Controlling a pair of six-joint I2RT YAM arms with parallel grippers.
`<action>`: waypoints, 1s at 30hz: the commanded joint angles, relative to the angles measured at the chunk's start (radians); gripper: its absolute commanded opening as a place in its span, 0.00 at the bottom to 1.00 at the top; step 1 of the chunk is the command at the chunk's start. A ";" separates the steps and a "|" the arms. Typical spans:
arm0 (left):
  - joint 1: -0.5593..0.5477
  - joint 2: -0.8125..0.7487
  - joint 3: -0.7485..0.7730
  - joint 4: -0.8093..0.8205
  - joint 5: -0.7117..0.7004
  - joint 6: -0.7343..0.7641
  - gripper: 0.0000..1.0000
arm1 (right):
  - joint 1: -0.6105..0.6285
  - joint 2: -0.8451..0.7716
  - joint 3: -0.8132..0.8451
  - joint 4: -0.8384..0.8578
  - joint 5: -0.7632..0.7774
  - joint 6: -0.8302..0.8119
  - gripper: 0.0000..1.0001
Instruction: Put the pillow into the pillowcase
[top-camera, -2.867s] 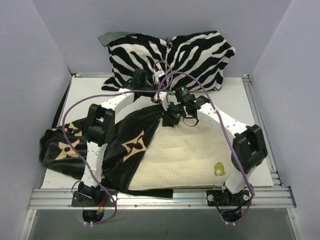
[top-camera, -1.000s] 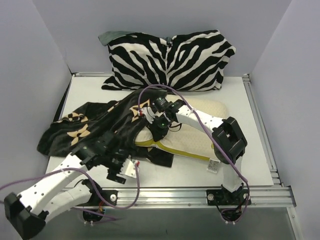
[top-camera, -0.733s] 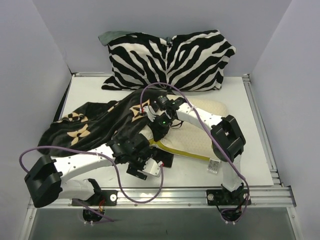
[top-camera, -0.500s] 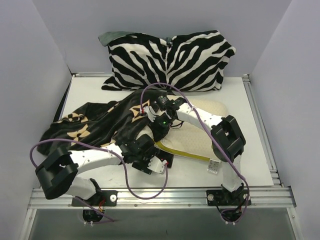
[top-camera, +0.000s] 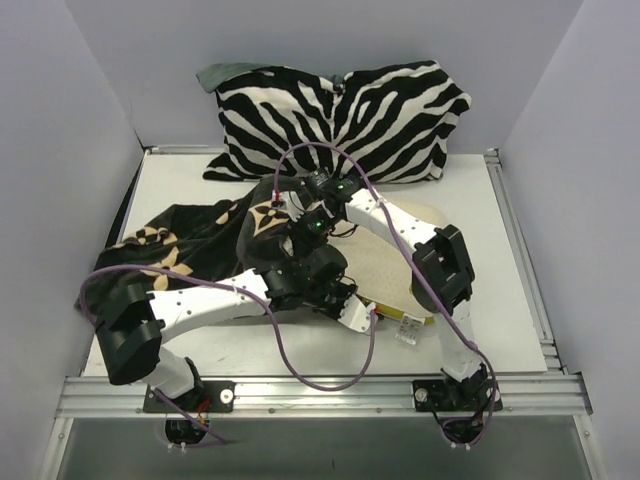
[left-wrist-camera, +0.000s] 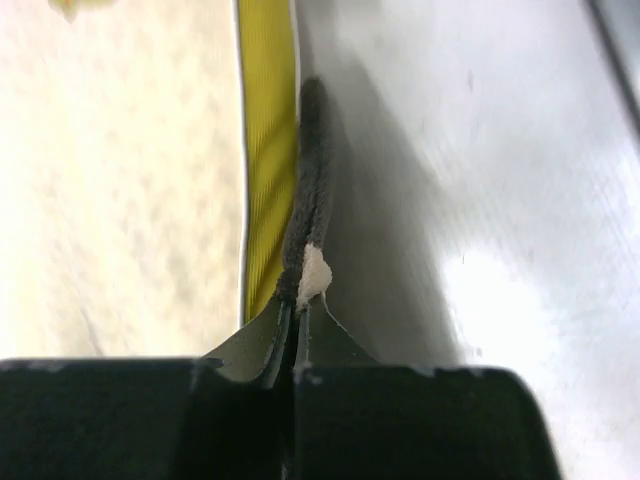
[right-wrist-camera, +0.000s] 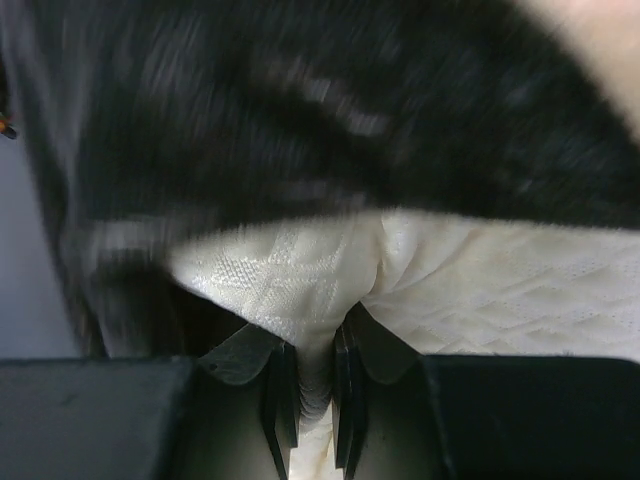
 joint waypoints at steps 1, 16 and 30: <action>-0.053 -0.016 0.100 0.036 0.238 -0.104 0.00 | -0.014 0.059 0.107 0.031 -0.112 0.090 0.00; 0.077 -0.244 0.092 -0.128 0.303 -0.335 0.70 | -0.048 -0.020 -0.176 0.140 -0.177 0.259 0.49; 0.548 -0.123 0.249 -0.376 0.050 -0.735 0.92 | -0.260 -0.268 -0.372 0.079 0.004 0.358 0.67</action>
